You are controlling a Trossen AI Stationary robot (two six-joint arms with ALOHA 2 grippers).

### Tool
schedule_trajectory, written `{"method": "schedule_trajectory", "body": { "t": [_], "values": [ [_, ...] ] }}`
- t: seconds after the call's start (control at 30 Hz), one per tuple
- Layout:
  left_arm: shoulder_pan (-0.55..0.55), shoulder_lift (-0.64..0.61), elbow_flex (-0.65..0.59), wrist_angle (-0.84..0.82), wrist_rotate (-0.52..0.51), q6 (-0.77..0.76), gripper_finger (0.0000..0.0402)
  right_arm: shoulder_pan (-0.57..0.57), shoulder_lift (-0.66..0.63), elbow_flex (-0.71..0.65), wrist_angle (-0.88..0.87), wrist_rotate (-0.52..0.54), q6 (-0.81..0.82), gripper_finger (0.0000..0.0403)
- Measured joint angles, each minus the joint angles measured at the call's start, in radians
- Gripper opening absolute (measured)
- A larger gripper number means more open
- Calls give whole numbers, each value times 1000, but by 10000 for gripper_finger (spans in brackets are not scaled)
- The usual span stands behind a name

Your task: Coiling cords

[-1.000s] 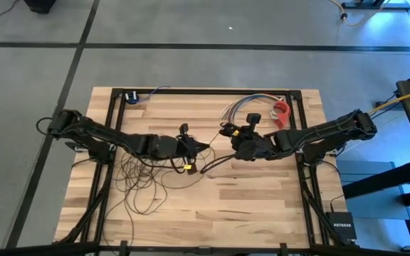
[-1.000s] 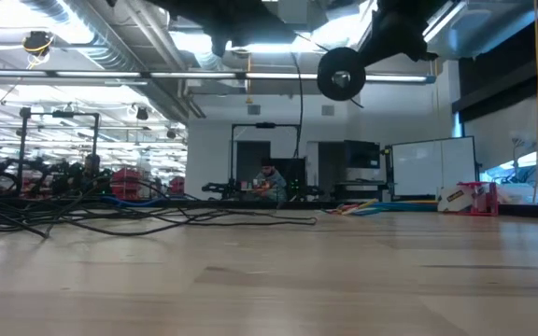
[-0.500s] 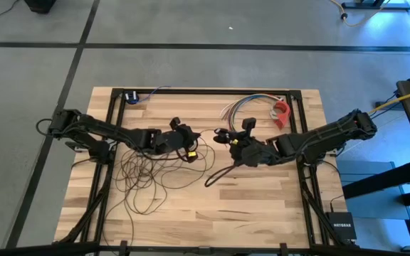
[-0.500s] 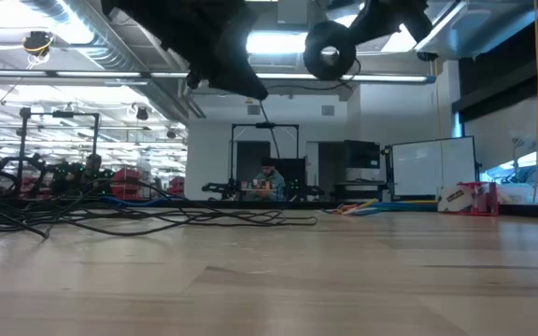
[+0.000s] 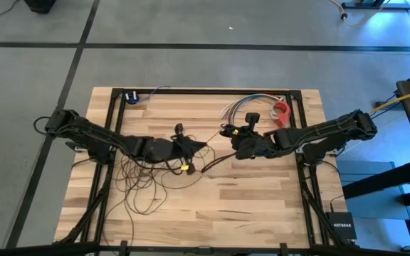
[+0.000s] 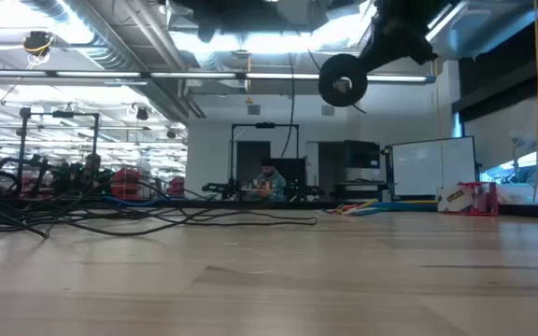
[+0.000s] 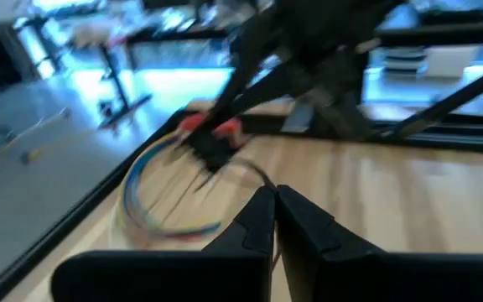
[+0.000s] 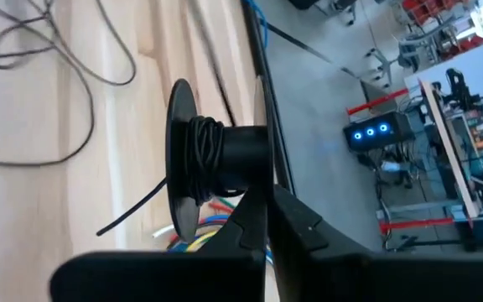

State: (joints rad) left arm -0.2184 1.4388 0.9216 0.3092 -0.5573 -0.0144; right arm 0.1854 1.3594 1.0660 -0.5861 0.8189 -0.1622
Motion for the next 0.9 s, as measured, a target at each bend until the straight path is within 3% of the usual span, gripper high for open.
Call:
{"method": "schedule_trajectory", "body": {
  "t": [0.17,0.43,0.57,0.77,0.9],
  "values": [
    [-5,19,0,133,117,41,5,-18,0,0,95,-18,1,3],
    [26,104,0,288,133,47,5,-17,0,0,404,-143,-28,3],
    [44,153,0,392,188,57,5,-18,0,0,508,-185,-49,3],
    [94,189,0,316,184,56,5,-16,-2,0,586,-203,-72,3],
    [121,190,0,200,117,40,5,-15,-12,28,538,-202,-79,3]
  ]
}}
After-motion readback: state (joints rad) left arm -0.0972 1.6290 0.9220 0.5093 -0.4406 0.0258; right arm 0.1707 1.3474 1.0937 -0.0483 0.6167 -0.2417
